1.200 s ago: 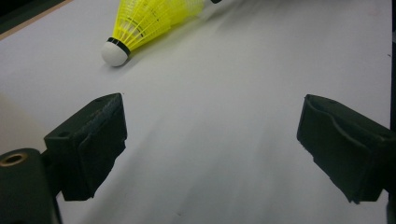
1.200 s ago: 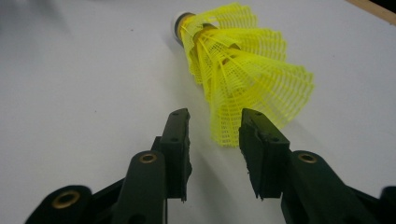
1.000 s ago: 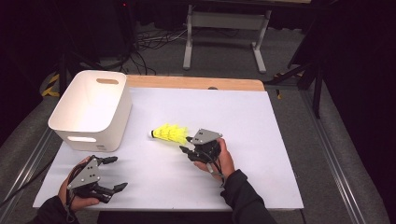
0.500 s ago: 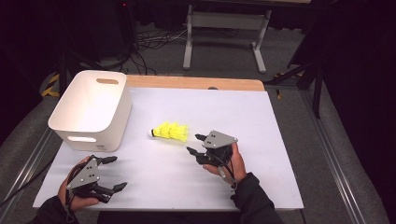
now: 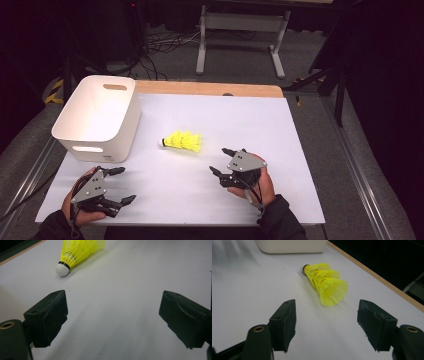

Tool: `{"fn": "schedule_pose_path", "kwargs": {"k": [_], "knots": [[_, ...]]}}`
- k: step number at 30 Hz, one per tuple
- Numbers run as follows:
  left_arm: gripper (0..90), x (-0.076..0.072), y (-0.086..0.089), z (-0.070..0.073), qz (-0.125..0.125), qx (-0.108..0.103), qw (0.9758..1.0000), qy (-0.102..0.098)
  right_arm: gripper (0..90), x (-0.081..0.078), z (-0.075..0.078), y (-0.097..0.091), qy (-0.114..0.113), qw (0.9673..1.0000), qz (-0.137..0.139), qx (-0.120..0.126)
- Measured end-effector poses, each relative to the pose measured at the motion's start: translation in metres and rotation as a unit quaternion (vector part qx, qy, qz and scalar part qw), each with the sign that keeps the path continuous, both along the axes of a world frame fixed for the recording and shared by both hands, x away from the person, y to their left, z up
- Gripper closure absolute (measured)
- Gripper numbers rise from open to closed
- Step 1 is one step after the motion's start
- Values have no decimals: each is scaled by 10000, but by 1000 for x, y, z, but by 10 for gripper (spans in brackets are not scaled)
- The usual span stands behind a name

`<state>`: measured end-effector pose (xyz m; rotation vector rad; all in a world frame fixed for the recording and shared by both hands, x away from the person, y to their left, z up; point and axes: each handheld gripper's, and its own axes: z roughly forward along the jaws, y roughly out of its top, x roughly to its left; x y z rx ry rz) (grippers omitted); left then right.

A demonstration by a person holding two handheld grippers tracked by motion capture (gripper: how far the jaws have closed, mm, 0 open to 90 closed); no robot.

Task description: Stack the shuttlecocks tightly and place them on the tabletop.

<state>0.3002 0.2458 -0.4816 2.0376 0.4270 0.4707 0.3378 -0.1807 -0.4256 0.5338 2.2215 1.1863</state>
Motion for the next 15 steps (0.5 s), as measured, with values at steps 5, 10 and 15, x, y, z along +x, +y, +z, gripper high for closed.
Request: {"fn": "schedule_pose_path", "kwargs": {"k": [5, 10, 15], "knots": [[89, 0, 1, 1, 48, -10, 10000, -30, 288, -4, -4, -7, -3, 9999, -103, 15], [88, 1, 2, 1, 62, -61, 10000, -23, 255, -10, -13, -17, 1, 9997, -220, 55], [87, 2, 3, 1, 83, -72, 9999, -43, 220, -16, -19, -26, -9, 9994, -328, 83]]}}
